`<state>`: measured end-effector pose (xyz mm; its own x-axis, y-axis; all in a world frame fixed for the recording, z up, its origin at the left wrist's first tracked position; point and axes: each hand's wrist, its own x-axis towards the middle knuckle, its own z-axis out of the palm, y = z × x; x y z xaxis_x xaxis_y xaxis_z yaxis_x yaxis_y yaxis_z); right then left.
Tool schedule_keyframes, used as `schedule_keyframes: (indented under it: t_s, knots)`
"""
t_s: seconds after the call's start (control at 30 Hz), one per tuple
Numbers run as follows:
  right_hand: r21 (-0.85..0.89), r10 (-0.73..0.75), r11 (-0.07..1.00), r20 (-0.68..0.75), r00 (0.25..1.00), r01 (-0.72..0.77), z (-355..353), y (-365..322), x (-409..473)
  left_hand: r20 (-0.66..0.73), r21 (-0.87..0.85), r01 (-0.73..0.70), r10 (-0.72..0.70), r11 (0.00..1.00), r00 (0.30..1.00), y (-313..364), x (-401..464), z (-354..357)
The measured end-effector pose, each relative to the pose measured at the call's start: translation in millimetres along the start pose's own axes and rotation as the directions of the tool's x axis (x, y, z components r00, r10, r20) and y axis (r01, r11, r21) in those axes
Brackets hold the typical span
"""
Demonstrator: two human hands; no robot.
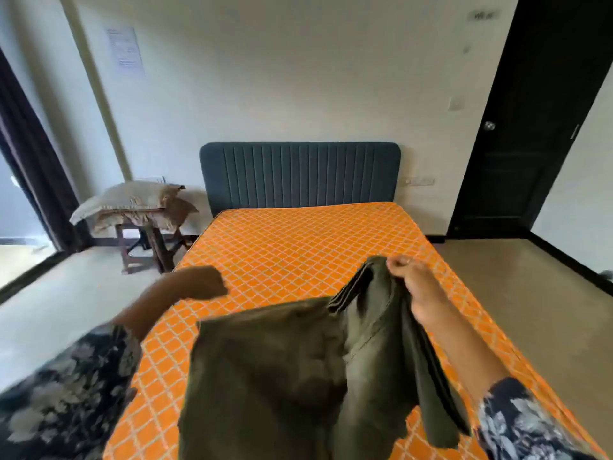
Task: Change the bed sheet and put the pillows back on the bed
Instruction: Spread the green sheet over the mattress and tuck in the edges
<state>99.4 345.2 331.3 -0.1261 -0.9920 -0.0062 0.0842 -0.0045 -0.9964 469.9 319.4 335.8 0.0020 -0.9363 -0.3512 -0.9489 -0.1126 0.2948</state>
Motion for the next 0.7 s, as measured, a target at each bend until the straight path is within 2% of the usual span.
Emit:
schedule_keyframes:
  t_s: [0.03, 0.07, 0.1, 0.13, 0.2, 0.27, 0.33, 0.4, 0.47, 0.53, 0.6, 0.7]
  knots:
    - [-0.033, 0.033, 0.999, 0.058, 0.998, -0.031, 5, 16, -7, 0.116, 0.061, -0.037, 0.029, 0.997, 0.993, 23, -25, 19]
    - [-0.057, 0.062, 0.997, 0.113, 0.992, -0.056, 10, 29, -14, 0.199, -0.098, -0.019, 0.038, 0.995, 0.979, 44, -44, 42]
    - [-0.074, 0.098, 0.993, 0.158, 0.983, -0.087, 14, 41, -22, 0.276, -0.335, 0.057, 0.04, 0.941, 0.96, 56, -55, 63]
    - [-0.07, 0.125, 0.991, 0.199, 0.972, -0.113, 18, 48, -30, 0.313, -0.502, 0.109, 0.062, 0.858, 0.948, 61, -58, 84]
    - [-0.054, 0.164, 0.986, 0.268, 0.949, -0.155, 23, 59, -46, 0.357, -0.729, 0.206, 0.106, 0.653, 0.928, 80, -67, 124]
    - [-0.054, 0.177, 0.984, 0.292, 0.94, -0.169, 26, 64, -57, 0.355, -0.857, 0.255, 0.155, 0.449, 0.922, 102, -78, 149]
    - [-0.052, 0.189, 0.982, 0.302, 0.935, -0.181, 26, 66, -68, 0.305, -0.924, 0.257, 0.142, 0.282, 0.942, 119, -80, 162]
    - [-0.038, 0.201, 0.979, 0.289, 0.936, -0.199, 24, 68, -75, 0.228, -0.961, 0.207, 0.098, 0.185, 0.969, 129, -78, 171]
    - [-0.03, 0.204, 0.979, 0.28, 0.938, -0.203, 24, 68, -83, 0.131, -0.977, 0.121, 0.047, 0.176, 0.99, 136, -79, 180]
    - [-0.036, 0.205, 0.979, 0.264, 0.943, -0.203, 24, 69, -89, 0.025, -0.971, 0.02, 0.017, 0.24, 1.0, 140, -81, 186]
    - [-0.045, 0.213, 0.977, 0.249, 0.945, -0.208, 25, 71, -93, -0.097, -0.943, -0.093, 0.003, 0.321, 0.995, 144, -85, 189]
    - [-0.043, 0.214, 0.977, 0.229, 0.95, -0.21, 24, 74, -96, -0.253, -0.839, -0.215, -0.009, 0.499, 0.967, 149, -89, 193]
